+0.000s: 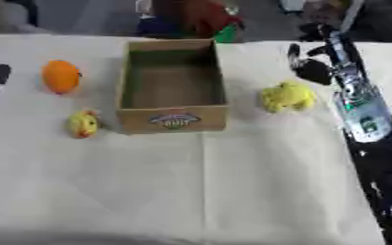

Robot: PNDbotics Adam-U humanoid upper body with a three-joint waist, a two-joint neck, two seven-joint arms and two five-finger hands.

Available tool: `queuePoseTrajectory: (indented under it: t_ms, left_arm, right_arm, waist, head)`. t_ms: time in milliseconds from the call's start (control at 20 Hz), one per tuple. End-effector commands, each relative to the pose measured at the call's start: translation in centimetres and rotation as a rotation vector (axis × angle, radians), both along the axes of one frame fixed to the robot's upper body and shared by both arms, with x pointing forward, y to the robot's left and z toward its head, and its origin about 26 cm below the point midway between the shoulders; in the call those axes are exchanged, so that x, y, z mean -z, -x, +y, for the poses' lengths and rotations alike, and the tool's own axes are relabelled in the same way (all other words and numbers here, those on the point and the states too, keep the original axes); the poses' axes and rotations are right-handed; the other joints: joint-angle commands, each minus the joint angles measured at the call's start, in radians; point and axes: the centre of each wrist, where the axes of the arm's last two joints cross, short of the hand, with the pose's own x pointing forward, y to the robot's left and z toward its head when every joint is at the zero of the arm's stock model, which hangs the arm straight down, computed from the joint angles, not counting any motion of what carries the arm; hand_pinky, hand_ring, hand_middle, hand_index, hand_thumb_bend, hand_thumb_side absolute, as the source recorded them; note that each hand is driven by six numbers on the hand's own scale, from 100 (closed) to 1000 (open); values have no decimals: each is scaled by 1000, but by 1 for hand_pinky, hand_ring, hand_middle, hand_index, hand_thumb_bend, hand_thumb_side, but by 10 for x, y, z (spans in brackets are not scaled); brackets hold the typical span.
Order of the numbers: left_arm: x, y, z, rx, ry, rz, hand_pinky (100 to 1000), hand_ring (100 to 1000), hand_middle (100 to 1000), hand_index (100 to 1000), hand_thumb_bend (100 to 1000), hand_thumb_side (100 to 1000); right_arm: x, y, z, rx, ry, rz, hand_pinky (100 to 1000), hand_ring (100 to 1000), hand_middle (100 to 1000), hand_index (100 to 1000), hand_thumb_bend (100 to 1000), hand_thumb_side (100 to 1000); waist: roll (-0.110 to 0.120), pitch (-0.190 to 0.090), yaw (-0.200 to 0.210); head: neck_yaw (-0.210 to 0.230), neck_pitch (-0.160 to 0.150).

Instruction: Pick up objects on the table and place them in the box.

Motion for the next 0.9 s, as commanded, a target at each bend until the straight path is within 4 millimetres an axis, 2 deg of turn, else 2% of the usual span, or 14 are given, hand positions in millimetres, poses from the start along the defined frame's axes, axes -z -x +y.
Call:
queuePoseTrajectory:
  t_ms: [50, 450, 900]
  left_arm:
    - [-10, 2, 3, -4, -18, -27, 682, 621, 584, 743, 462, 100]
    - [-9, 2, 4, -5, -18, -24, 681, 621, 584, 743, 458, 100]
    - [-8, 2, 4, -5, -16, -23, 681, 621, 584, 743, 458, 100]
  right_arm:
    - [-11, -5, -19, 11, 91, 34, 716, 854, 728, 862, 100, 100]
    - [12, -8, -37, 86, 154, 156, 751, 886, 778, 882, 100, 112]
    - [37, -9, -34, 78, 243, 283, 770, 902, 803, 898, 100, 100]
  waist:
    - [2, -16, 0]
    - [2, -17, -2]
    - [4, -18, 1]
  head:
    - [-2, 5]
    - [-7, 5]
    - [-8, 5]
